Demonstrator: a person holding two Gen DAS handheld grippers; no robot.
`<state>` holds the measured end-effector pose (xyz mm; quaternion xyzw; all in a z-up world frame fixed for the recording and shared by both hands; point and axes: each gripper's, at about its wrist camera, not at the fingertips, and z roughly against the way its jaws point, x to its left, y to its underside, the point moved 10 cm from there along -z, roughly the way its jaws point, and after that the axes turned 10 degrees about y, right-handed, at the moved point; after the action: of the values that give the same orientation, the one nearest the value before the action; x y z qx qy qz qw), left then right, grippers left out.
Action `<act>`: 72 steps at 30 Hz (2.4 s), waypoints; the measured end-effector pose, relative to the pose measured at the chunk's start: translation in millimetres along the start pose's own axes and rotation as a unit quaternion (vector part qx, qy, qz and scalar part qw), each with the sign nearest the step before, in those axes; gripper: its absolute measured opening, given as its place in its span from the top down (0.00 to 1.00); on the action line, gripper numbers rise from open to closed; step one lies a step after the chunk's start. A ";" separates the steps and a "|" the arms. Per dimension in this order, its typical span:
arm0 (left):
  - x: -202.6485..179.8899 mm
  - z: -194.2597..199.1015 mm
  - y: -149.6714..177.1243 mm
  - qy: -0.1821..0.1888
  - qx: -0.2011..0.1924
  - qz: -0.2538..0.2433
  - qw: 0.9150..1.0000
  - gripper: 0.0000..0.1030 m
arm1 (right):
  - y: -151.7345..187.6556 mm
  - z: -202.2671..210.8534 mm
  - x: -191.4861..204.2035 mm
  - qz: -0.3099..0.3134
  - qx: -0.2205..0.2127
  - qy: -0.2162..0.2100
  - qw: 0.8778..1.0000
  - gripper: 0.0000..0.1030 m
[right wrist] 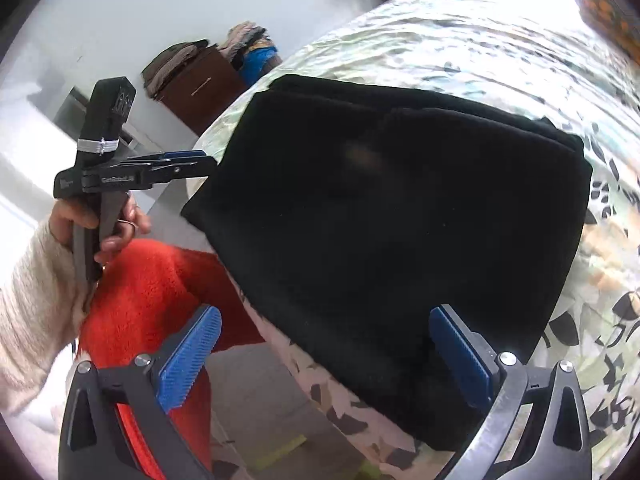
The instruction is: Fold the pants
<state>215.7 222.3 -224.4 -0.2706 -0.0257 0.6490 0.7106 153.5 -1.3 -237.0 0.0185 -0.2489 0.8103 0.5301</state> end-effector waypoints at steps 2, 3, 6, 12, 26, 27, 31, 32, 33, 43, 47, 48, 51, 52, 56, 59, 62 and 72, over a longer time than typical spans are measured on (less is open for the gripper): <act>6.1 -11.9 -17.2 -0.020 -0.007 -0.007 1.000 0.16 | -3.1 3.9 -0.2 -0.006 -0.009 0.000 1.000 0.00; 6.1 -15.4 -23.6 -0.016 -0.009 -0.007 1.000 0.16 | -5.4 8.6 -1.6 -0.004 -0.017 0.001 1.000 0.00; 5.5 -26.8 -38.3 -0.012 -0.013 -0.022 1.000 0.15 | 0.9 17.6 1.3 0.001 -0.028 0.014 1.000 0.00; -0.7 -33.6 -40.9 0.023 0.007 -0.030 0.999 0.32 | 17.9 26.5 -12.7 -0.026 -0.030 0.026 0.999 0.00; -9.7 -24.1 -54.5 0.090 0.004 0.003 0.996 0.88 | 30.0 32.6 -14.4 -0.028 -0.031 0.031 0.999 0.00; -11.2 -22.0 -60.0 0.094 -0.003 0.005 0.996 0.88 | 29.9 33.8 -15.9 -0.032 -0.033 0.031 0.998 0.00; 2.6 -31.9 -79.6 0.064 -0.032 0.002 0.997 0.87 | 27.4 39.1 -24.7 -0.049 -0.045 0.035 0.997 0.00; 11.8 -44.8 -77.4 0.036 -0.019 -0.003 0.999 0.81 | 26.0 41.8 -27.3 -0.052 -0.051 0.038 0.997 0.00; 20.4 -55.7 -73.2 0.018 -0.003 0.005 1.000 0.65 | 24.5 44.1 -30.3 -0.056 -0.056 0.040 0.996 0.00; -4.5 19.7 -43.7 -0.007 0.005 -0.077 0.997 0.24 | 11.5 26.9 -23.6 -0.013 -0.054 0.071 0.996 0.00; -3.6 18.2 8.8 -0.133 0.080 -0.156 0.975 0.24 | 46.3 -5.7 -30.2 0.031 0.022 0.138 0.990 0.00; -10.1 33.0 11.3 -0.134 0.059 -0.140 0.979 0.24 | 52.4 -0.9 -32.3 0.034 0.030 0.148 0.988 0.00; -48.1 77.7 10.9 -0.099 -0.013 -0.079 0.992 0.23 | 55.1 45.2 -40.7 -0.004 0.030 0.159 0.987 0.00; -60.1 90.3 10.0 -0.099 -0.034 -0.063 0.992 0.23 | 51.3 65.2 -42.4 -0.016 0.018 0.162 0.986 0.00; -97.5 114.7 17.9 -0.099 -0.063 0.023 0.993 0.20 | 33.9 151.4 -44.1 -0.056 -0.039 0.201 0.977 0.00; -126.6 119.8 25.8 -0.081 -0.067 0.041 0.994 0.20 | 27.7 193.6 -30.5 -0.071 -0.077 0.203 0.974 0.00; -149.2 131.5 30.8 -0.136 -0.075 -0.001 0.988 0.20 | 25.2 212.6 -18.8 -0.074 -0.098 0.224 0.967 0.00; -159.5 164.5 38.2 -0.195 -0.106 -0.003 0.975 0.20 | 27.0 210.7 23.3 -0.073 -0.104 0.197 0.972 0.00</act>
<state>92.3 131.2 -50.0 -0.2129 -0.2333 0.6809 0.6608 70.6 -79.1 -56.1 -0.1782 -0.2203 0.7267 0.6257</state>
